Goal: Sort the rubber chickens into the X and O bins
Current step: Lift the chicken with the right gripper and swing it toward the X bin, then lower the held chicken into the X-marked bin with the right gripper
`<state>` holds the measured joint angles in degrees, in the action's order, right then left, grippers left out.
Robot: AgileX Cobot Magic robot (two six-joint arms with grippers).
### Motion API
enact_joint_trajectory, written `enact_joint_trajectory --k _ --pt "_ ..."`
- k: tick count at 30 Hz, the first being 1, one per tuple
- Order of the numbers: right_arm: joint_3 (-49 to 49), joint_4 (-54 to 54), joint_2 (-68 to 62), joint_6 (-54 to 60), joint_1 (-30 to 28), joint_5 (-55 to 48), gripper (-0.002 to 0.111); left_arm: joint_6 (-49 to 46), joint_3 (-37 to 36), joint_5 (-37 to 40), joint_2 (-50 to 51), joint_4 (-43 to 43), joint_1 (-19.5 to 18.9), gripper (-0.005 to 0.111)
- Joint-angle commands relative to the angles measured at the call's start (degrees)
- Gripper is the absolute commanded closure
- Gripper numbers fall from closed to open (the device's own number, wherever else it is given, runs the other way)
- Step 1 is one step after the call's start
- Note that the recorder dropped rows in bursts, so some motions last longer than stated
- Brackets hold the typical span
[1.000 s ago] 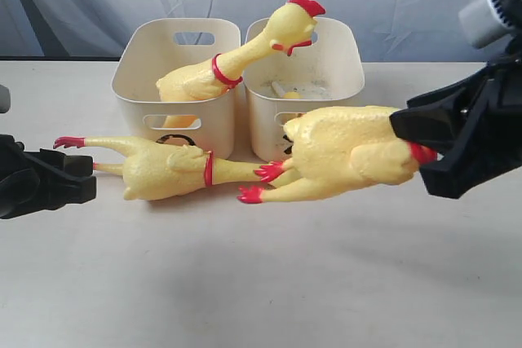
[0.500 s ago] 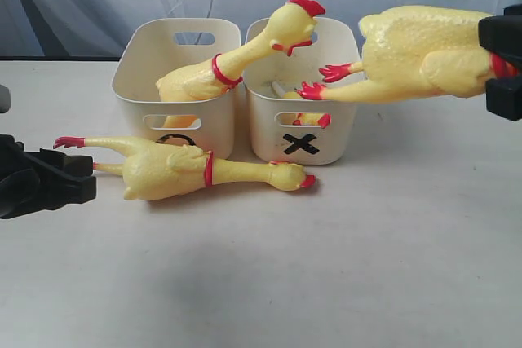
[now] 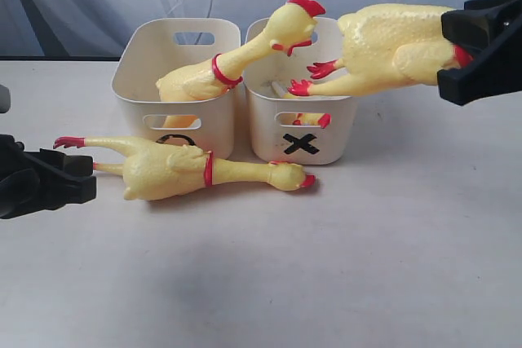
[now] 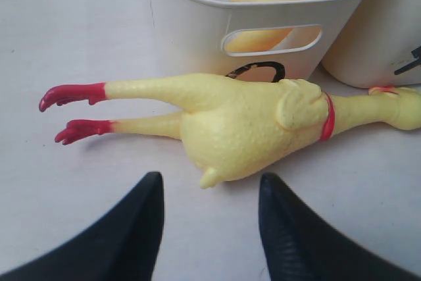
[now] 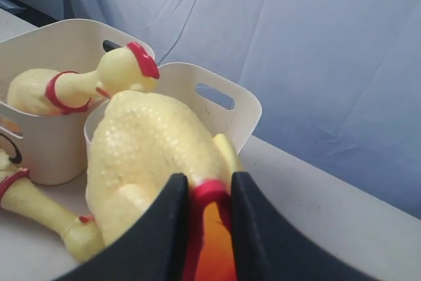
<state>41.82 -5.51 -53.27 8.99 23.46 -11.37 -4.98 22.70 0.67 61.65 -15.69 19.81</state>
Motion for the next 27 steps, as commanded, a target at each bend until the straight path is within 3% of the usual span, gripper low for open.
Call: enact_joint_trajectory --k 1,5,13,27 --pt "0.19 -0.64 -1.29 -0.28 -0.14 4.82 0.109 0.09 0.29 -0.67 0.35 -0.32 -0.23 0.062" --pt "0.19 -0.53 -2.33 -0.28 -0.9 6.3 0.109 0.09 0.29 -0.67 0.35 -0.32 -0.23 0.062" --pt "0.19 1.26 -4.27 -2.14 -7.84 10.56 0.109 0.09 0.29 -0.67 0.35 -0.32 -0.23 0.062" --pt "1.12 9.0 -17.5 -2.03 -8.12 27.33 0.109 0.09 0.29 -0.67 0.35 -0.32 -0.23 0.062"
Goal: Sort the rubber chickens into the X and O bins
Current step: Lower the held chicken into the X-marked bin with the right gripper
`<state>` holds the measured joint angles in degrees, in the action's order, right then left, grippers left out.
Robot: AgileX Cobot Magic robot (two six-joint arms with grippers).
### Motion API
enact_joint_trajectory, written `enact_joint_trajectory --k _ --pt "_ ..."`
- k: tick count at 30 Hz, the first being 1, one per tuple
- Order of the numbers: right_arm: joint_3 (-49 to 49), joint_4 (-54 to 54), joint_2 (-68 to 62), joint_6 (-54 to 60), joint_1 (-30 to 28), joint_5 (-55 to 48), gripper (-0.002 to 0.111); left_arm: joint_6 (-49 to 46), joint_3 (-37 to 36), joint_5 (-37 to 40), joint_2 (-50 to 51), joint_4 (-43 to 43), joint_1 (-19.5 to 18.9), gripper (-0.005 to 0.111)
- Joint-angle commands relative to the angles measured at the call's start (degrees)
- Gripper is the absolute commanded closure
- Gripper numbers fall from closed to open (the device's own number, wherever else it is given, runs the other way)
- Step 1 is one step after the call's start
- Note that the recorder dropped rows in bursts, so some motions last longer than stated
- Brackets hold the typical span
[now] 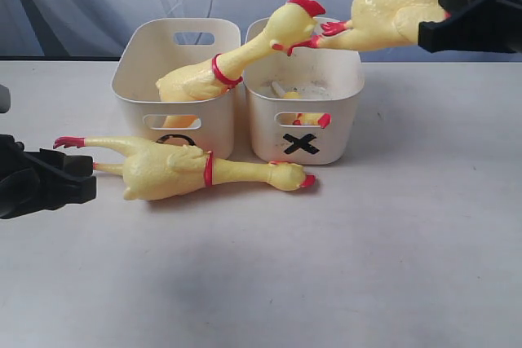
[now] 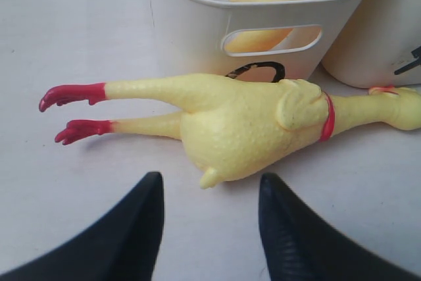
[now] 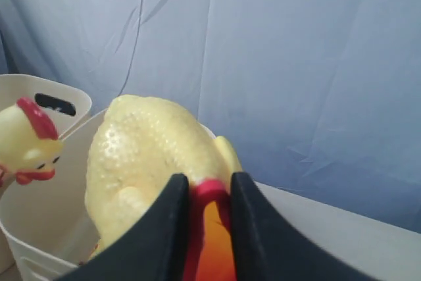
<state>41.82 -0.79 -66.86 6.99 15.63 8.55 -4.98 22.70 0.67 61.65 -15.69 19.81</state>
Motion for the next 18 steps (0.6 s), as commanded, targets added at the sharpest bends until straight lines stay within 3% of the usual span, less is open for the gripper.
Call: enact_joint_trajectory --k 1,18 --pt "2.02 5.45 -5.42 0.35 -0.29 7.41 0.109 0.09 0.29 -0.67 0.35 -0.32 -0.23 0.062" --pt "13.94 8.71 -23.47 -0.39 -0.18 7.33 0.109 0.09 0.29 -1.01 0.35 -0.37 -0.23 0.062"
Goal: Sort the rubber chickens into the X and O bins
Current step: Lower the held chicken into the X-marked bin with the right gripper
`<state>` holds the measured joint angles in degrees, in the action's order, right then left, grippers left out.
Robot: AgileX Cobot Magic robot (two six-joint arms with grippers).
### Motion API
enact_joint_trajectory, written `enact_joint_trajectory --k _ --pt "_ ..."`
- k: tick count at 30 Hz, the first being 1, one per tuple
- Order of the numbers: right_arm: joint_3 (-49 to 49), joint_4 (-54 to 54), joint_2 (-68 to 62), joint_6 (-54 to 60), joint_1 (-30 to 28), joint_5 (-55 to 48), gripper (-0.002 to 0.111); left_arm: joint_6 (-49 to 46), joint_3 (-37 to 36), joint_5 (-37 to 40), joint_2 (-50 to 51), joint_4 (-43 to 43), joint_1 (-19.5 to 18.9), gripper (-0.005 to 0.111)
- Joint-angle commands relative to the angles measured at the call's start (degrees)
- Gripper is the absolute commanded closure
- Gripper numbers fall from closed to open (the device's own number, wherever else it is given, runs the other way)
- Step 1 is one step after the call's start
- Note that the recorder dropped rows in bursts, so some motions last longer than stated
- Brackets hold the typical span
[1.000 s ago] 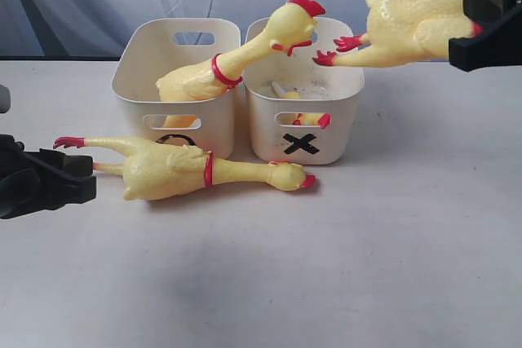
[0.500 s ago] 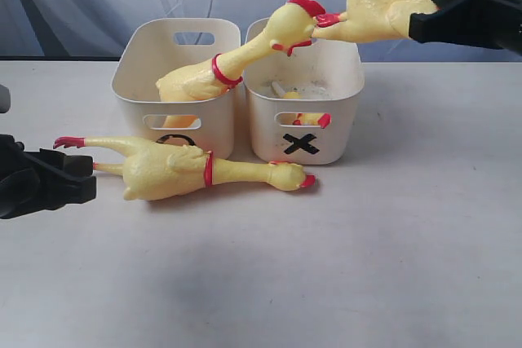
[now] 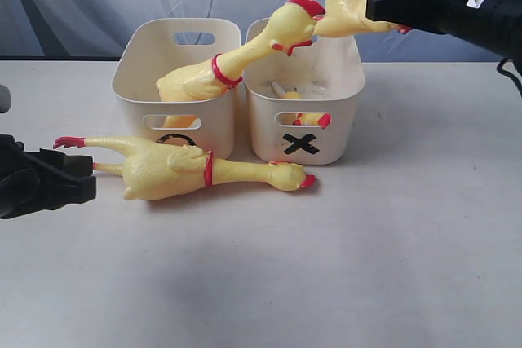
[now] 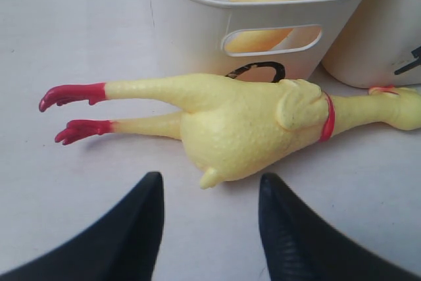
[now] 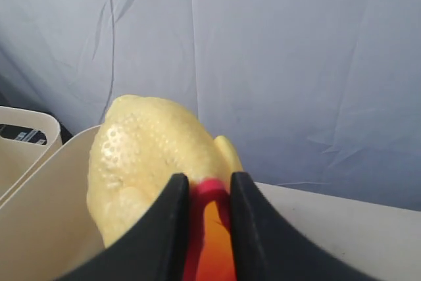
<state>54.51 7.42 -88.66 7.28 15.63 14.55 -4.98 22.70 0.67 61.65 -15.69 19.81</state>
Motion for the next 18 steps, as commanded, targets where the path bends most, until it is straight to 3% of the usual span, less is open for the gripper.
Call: enact_joint_trajectory --k 1,10,18 --pt "1.25 0.5 -1.96 -0.82 0.08 1.81 0.109 0.09 0.29 -1.01 0.35 -0.37 -0.23 0.062" --pt "3.51 0.76 -7.61 -1.28 3.8 5.19 0.109 0.09 0.29 -1.13 0.35 -0.37 -0.23 0.062" --pt "8.28 3.55 -11.12 -10.09 4.04 2.43 0.109 0.09 0.29 -1.13 0.35 -0.37 -0.23 0.062"
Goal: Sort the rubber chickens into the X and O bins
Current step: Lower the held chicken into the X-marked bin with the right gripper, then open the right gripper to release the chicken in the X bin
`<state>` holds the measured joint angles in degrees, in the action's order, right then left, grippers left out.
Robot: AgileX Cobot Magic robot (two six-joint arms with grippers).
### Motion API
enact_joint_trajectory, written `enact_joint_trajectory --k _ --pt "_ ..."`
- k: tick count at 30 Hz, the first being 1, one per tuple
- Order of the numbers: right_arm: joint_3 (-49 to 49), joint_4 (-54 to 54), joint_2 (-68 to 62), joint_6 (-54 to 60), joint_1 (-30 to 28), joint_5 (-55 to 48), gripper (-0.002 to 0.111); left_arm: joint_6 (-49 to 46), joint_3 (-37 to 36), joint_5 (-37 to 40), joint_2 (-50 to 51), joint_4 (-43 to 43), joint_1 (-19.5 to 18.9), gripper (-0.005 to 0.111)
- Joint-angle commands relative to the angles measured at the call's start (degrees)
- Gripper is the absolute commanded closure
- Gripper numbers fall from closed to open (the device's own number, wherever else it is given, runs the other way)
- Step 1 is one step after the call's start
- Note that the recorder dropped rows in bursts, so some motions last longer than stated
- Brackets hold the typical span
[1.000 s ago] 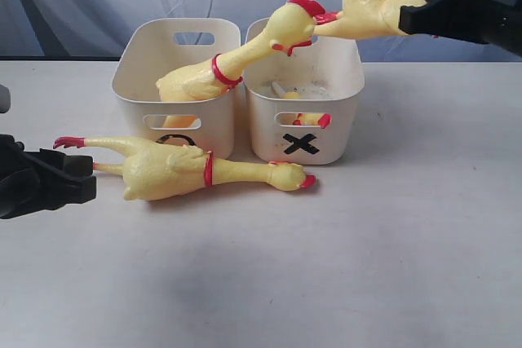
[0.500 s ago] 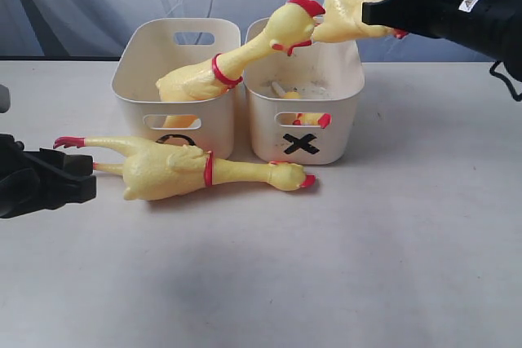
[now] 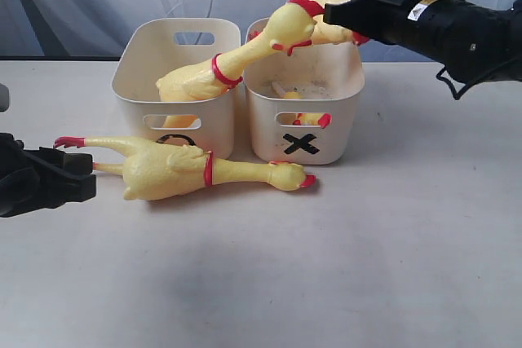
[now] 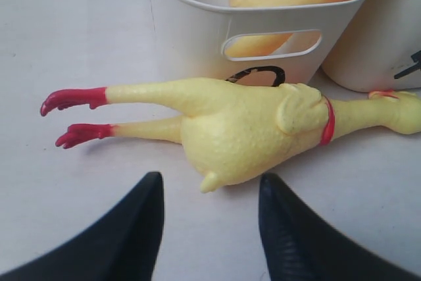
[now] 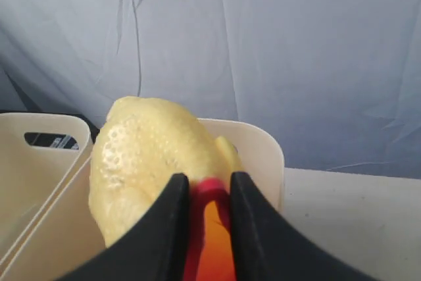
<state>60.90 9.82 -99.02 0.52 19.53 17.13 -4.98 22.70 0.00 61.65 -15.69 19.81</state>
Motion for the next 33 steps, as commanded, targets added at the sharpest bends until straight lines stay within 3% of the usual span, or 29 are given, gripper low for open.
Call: enact_joint_trajectory --k 1,7,14,17,22,26,33 --pt "2.25 1.15 -0.85 -4.25 0.26 -0.87 0.109 0.09 0.29 -0.46 0.35 -0.37 -0.23 0.062" --pt "2.36 1.15 -1.59 -10.71 0.56 -1.85 0.109 0.09 0.29 -0.69 0.35 -0.37 -0.23 0.062" --pt "2.36 1.15 -1.85 -10.82 0.56 -3.3 0.108 0.09 0.29 -0.69 0.35 -0.37 -0.23 0.062" --pt "2.36 0.79 -1.85 -10.82 0.56 -4.08 0.099 0.09 0.29 -0.73 0.35 -0.37 -0.23 0.062" --pt "2.36 0.79 -1.85 -10.97 0.56 -4.7 0.072 0.09 0.29 -0.73 0.35 -0.37 -0.23 0.062" --pt "2.36 0.79 -1.85 -11.12 0.56 -4.7 0.057 0.09 0.29 -0.73 0.35 -0.37 -0.23 0.062" --pt "2.36 0.79 -1.15 -11.12 0.56 -4.7 0.054 -0.01 0.29 -0.75 0.35 -0.27 -0.23 0.062"
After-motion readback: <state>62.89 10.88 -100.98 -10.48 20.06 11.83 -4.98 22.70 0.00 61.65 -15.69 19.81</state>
